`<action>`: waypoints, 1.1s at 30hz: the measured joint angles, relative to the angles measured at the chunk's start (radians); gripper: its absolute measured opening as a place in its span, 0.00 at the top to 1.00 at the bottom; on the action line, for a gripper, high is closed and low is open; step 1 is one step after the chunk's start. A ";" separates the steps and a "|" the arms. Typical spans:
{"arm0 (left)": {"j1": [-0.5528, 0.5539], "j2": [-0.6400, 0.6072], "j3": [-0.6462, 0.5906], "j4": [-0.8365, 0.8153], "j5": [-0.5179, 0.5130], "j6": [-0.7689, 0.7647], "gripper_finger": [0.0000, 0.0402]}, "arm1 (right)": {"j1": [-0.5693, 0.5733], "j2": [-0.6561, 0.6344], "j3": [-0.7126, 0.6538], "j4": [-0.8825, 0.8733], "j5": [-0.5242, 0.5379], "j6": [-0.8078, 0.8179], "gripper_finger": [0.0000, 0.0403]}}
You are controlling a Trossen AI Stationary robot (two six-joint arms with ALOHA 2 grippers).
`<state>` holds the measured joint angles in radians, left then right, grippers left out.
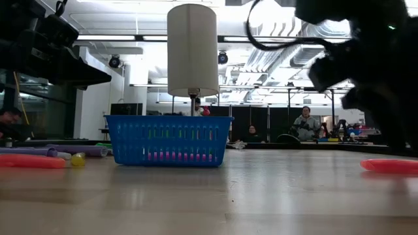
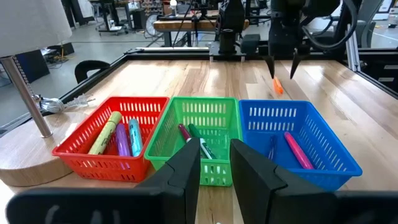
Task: Pick & Place Markers
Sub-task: Put the orange pen into the blue bin
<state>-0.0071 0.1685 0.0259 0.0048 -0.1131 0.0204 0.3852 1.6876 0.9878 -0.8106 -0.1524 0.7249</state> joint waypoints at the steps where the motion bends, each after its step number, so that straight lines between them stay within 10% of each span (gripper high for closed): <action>1: 0.000 0.000 0.000 0.000 0.000 0.000 0.79 | 0.004 -0.010 -0.020 0.012 -0.003 0.010 0.55; 33: 0.000 0.000 0.000 0.000 0.000 0.000 0.79 | 0.051 0.009 -0.166 0.215 0.198 -0.169 0.62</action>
<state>-0.0071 0.1684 0.0258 0.0048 -0.1131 0.0204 0.4358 1.6970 0.8215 -0.5953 0.0452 0.5556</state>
